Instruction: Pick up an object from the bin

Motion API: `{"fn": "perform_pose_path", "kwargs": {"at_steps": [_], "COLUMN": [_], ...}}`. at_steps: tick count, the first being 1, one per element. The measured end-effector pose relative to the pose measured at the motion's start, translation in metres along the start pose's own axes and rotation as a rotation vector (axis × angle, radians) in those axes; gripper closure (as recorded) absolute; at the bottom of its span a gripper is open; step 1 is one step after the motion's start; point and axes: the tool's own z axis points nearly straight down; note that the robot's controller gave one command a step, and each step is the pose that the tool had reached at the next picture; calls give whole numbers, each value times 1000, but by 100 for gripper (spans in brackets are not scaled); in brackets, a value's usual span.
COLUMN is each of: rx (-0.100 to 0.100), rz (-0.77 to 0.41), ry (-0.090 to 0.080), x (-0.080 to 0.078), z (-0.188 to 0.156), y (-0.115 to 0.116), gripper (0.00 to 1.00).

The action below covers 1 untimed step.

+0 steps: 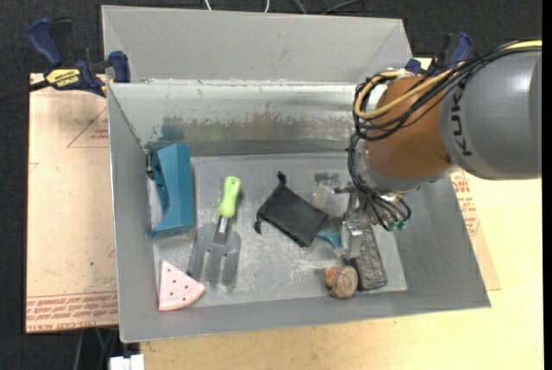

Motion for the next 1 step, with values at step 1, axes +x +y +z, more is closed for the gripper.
{"fn": "perform_pose_path", "kwargs": {"at_steps": [1], "rx": [-2], "rz": [39], "ry": [2], "x": [-19], "z": [7], "y": [17], "gripper": [0]}}
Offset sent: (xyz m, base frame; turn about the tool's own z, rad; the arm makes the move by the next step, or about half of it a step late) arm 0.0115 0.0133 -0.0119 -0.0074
